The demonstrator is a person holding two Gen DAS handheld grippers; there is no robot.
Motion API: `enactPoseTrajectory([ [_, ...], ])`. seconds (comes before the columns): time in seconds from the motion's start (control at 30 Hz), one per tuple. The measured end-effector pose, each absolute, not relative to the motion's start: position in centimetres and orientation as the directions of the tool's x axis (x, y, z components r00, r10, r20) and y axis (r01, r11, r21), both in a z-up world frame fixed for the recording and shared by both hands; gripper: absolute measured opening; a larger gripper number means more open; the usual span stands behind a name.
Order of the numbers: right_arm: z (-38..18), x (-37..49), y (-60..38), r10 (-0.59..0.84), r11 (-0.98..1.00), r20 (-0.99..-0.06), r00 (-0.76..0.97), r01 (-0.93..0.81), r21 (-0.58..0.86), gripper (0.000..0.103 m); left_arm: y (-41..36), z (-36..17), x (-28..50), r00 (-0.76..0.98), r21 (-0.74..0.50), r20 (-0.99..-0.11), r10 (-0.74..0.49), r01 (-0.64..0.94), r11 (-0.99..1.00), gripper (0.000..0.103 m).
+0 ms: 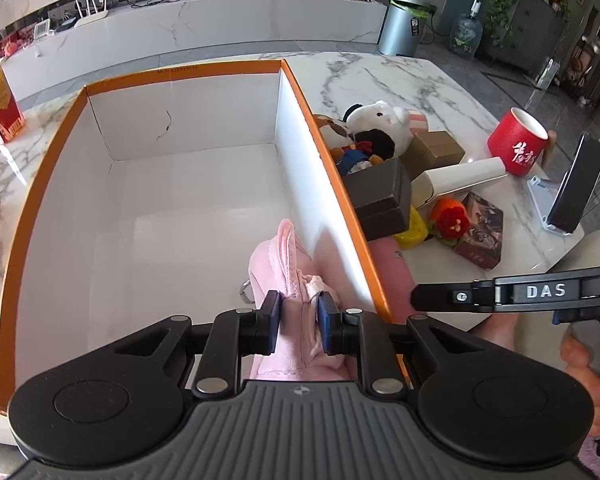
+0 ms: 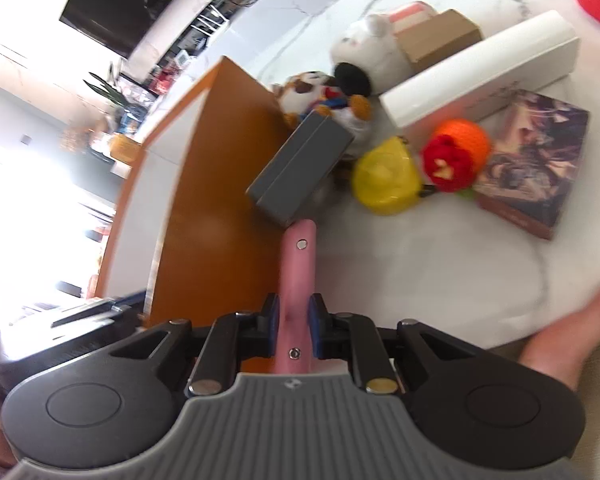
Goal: Organize objects
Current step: 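Lower the backpack into the orange box with left while right lifts the pink wallet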
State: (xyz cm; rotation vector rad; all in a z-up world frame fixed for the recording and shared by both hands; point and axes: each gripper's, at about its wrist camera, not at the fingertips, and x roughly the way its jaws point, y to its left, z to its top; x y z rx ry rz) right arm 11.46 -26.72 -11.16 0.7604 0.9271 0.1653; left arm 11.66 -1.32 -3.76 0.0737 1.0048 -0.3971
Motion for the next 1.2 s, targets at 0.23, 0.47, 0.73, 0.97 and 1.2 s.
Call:
enactPoseTrajectory([
  [0.23,-10.8,13.4,-23.9,0.406,0.790,-0.705,0.581,0.164,0.590,0.025,-1.4,-3.7,11.8,0.448,-0.195,-0.821,-0.354,0.362,0.911,0.023],
  [0.47,-9.3,12.7,-22.9,0.321,0.865,-0.761,0.563,0.153,0.478,0.020,-1.9,-4.1,12.1,0.407,-0.299,-0.802,-0.437,0.359,0.884,0.020],
  [0.73,-8.3,11.1,-24.2,0.261,0.873,-0.786,0.561,0.209,0.440,0.019,-1.5,-4.5,12.4,0.361,-0.434,-0.763,-0.537,0.330,0.838,0.026],
  [0.97,-5.1,10.3,-24.3,0.166,0.900,-0.756,0.633,0.216,0.378,0.019,0.1,-5.0,11.9,0.340,-0.525,-0.731,-0.591,0.274,0.806,0.032],
  [1.2,0.9,9.1,-23.7,0.117,0.917,-0.650,0.751,0.170,0.361,0.019,-0.3,-5.0,11.3,0.336,-0.517,-0.724,-0.602,0.312,0.797,0.032],
])
